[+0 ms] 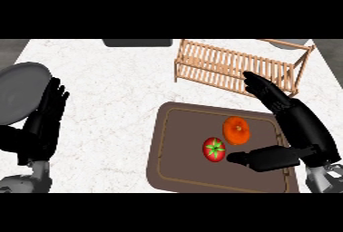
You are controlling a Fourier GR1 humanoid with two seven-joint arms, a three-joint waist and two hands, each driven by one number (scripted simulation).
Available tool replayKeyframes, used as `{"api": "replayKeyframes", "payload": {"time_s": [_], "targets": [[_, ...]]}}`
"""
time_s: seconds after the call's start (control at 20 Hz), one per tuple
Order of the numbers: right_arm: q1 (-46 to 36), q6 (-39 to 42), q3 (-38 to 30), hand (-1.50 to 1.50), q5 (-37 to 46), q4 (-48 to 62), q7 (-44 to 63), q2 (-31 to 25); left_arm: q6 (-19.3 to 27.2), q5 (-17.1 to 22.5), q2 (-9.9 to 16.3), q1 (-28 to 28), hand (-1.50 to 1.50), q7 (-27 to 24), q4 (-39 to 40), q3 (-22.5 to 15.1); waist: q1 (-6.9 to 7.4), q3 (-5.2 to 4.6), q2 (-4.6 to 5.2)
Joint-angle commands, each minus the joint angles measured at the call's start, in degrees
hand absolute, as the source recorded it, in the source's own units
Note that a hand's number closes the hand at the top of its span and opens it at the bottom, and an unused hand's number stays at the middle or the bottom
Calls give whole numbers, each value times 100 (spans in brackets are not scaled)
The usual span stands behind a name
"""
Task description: Pick the tomato from the tray and place it in the tiered shelf
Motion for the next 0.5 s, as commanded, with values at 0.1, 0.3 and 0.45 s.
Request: {"api": "replayKeyframes", "payload": {"time_s": [0.1, 0.3, 0.45], "targets": [[-726, 610, 823, -150, 832, -732, 1831, -1034, 83, -150, -146, -25, 0, -83, 27, -124, 50, -23, -3], [-1403, 1244, 1061, -150, 1353, -758, 2915, -1682, -120, 37, 83, -49, 0, 142, -152, 42, 179, -28, -3], [-2026, 1480, 1695, -150, 1646, -769, 4090, -1273, 39, -201, -162, -22, 0, 34, -62, -219, 203, -23, 20]]}}
